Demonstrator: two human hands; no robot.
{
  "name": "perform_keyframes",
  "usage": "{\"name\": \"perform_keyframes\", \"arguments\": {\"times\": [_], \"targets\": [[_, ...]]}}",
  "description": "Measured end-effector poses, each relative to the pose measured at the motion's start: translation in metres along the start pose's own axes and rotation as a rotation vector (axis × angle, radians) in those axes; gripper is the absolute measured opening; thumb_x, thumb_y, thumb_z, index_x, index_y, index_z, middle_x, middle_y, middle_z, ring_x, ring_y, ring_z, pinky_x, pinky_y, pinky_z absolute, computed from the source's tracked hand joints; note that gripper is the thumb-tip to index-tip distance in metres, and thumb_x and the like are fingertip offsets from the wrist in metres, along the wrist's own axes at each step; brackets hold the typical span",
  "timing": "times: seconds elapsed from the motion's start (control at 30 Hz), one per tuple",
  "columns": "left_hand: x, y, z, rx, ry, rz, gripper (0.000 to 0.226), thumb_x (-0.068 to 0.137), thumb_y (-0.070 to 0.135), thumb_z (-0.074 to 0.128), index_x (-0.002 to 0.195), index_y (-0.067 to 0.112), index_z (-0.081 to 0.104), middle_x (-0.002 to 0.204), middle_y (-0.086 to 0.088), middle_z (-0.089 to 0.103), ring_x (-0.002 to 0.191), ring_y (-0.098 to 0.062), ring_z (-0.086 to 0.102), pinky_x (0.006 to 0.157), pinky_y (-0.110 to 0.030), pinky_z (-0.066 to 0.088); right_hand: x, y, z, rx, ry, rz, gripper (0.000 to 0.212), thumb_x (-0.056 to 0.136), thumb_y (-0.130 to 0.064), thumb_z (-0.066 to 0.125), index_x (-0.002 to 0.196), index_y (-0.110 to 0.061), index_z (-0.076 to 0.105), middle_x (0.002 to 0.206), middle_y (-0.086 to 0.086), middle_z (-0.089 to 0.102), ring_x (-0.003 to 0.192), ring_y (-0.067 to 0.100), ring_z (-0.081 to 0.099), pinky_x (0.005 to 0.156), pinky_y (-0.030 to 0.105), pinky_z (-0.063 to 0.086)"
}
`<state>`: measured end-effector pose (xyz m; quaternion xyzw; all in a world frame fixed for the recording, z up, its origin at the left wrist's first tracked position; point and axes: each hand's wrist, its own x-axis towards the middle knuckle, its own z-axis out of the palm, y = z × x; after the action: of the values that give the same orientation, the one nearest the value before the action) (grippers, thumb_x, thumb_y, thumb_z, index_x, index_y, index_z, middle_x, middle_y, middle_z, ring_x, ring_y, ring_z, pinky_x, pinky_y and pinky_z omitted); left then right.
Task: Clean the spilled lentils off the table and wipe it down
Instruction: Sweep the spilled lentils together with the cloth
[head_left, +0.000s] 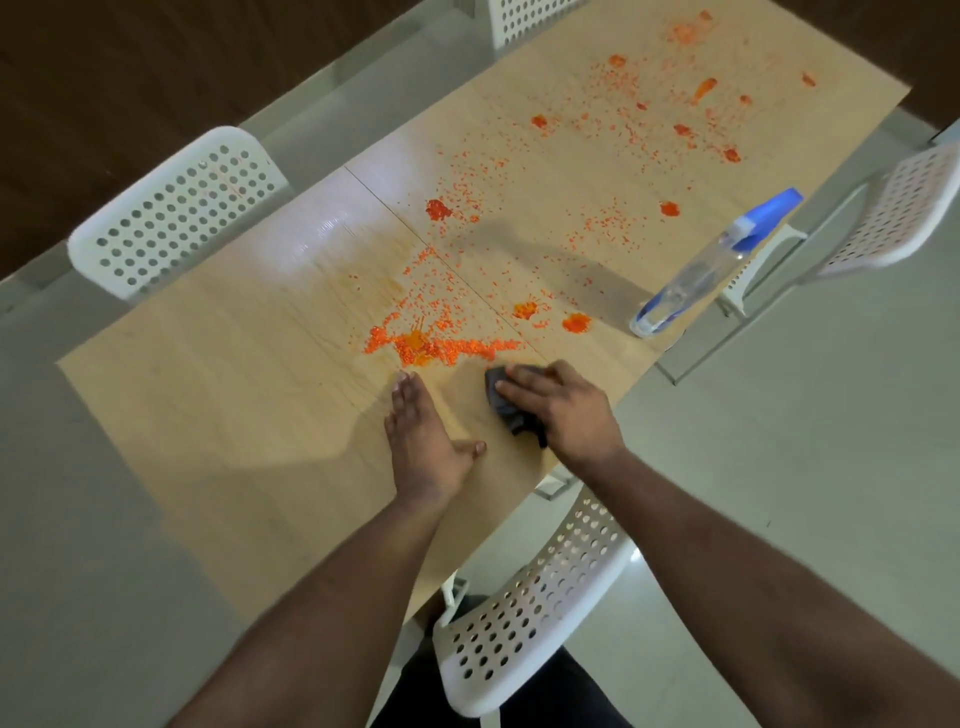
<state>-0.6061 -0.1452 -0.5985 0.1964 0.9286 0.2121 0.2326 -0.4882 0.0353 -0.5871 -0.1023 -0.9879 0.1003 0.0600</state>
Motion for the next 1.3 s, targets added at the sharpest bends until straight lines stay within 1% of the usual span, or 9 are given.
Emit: {"name": "perform_keyframes", "arguments": {"times": [0.23,0.47,0.67,0.8,0.9,1.0,1.07,1.17,1.3], "targets": [[0.012,0.001,-0.011,-0.081,0.084,-0.073,0.141,0.072,0.045,0.095,0.168,0.008,-0.002,0.176,-0.01,0.007,0.163,-0.024,0.004,0.132,-0.039,0.015,-0.035,-0.006,0.017,0.055,-0.024,-0.08,0.062,0.081,-0.014,0.084,0.138,-0.033,0.068,0.146,-0.013,0.063,0.108,0.03,0.063,0.07,0.039,0.058],[0.033,0.008,-0.015,-0.098,0.06,-0.156,0.158,0.061,0.046,0.1,0.166,0.007,-0.011,0.177,-0.011,-0.002,0.163,-0.025,-0.002,0.132,-0.038,0.01,0.074,0.047,0.008,0.066,0.007,-0.047,0.044,0.092,-0.024,0.07,0.135,-0.033,0.07,0.144,-0.011,0.064,0.094,0.031,0.056,0.066,0.038,0.057],[0.034,0.018,-0.019,-0.078,0.034,-0.204,0.162,0.058,0.046,0.102,0.166,0.01,-0.014,0.177,-0.006,-0.006,0.163,-0.023,-0.007,0.132,-0.037,0.008,0.098,0.057,-0.006,0.178,0.049,0.085,0.057,0.09,-0.008,0.07,0.143,-0.03,0.066,0.148,-0.008,0.062,0.098,0.025,0.053,0.071,0.028,0.044],[0.036,0.018,-0.024,-0.101,0.02,-0.205,0.162,0.059,0.046,0.101,0.166,0.014,-0.016,0.177,-0.005,-0.008,0.162,-0.022,-0.01,0.132,-0.038,0.007,0.059,0.036,-0.003,0.232,0.01,-0.085,0.063,0.087,-0.012,0.075,0.145,-0.033,0.062,0.15,-0.007,0.06,0.103,0.028,0.057,0.072,0.032,0.053],[0.042,0.017,-0.026,-0.129,0.038,-0.2,0.16,0.06,0.045,0.101,0.166,0.015,-0.015,0.177,-0.004,-0.009,0.162,-0.021,-0.012,0.132,-0.041,0.008,0.037,0.022,0.012,0.159,-0.083,-0.263,0.078,0.065,-0.015,0.096,0.137,-0.032,0.069,0.143,-0.006,0.065,0.103,0.031,0.063,0.066,0.04,0.06],[0.045,0.018,-0.025,-0.138,0.05,-0.194,0.161,0.058,0.045,0.102,0.167,0.015,-0.013,0.177,-0.004,-0.008,0.162,-0.02,-0.012,0.132,-0.042,0.008,0.053,0.022,0.02,0.093,-0.082,-0.225,0.079,0.059,-0.019,0.099,0.133,-0.032,0.072,0.139,-0.006,0.068,0.107,0.027,0.051,0.063,0.039,0.058],[0.044,0.014,-0.024,-0.149,0.068,-0.19,0.161,0.057,0.045,0.102,0.167,0.014,-0.011,0.177,-0.005,-0.008,0.162,-0.02,-0.011,0.132,-0.04,0.007,0.079,0.022,0.022,0.082,-0.059,-0.156,0.071,0.066,-0.017,0.095,0.132,-0.031,0.072,0.14,-0.005,0.068,0.106,0.028,0.048,0.063,0.039,0.058],[0.042,0.01,-0.024,-0.136,0.062,-0.161,0.158,0.06,0.047,0.1,0.167,0.013,-0.011,0.177,-0.004,-0.009,0.162,-0.02,-0.012,0.132,-0.039,0.005,0.118,0.029,0.019,0.116,-0.044,-0.002,0.052,0.086,-0.017,0.064,0.136,-0.028,0.071,0.144,-0.003,0.066,0.106,0.036,0.058,0.067,0.039,0.059],[0.038,0.01,-0.032,-0.142,0.066,-0.126,0.155,0.064,0.046,0.099,0.167,0.015,-0.012,0.177,-0.001,-0.008,0.162,-0.02,-0.008,0.132,-0.039,0.008,0.136,0.03,0.009,0.199,0.016,0.258,0.062,0.087,-0.016,0.044,0.143,-0.032,0.064,0.149,-0.008,0.061,0.108,0.029,0.054,0.076,0.038,0.056]]}}
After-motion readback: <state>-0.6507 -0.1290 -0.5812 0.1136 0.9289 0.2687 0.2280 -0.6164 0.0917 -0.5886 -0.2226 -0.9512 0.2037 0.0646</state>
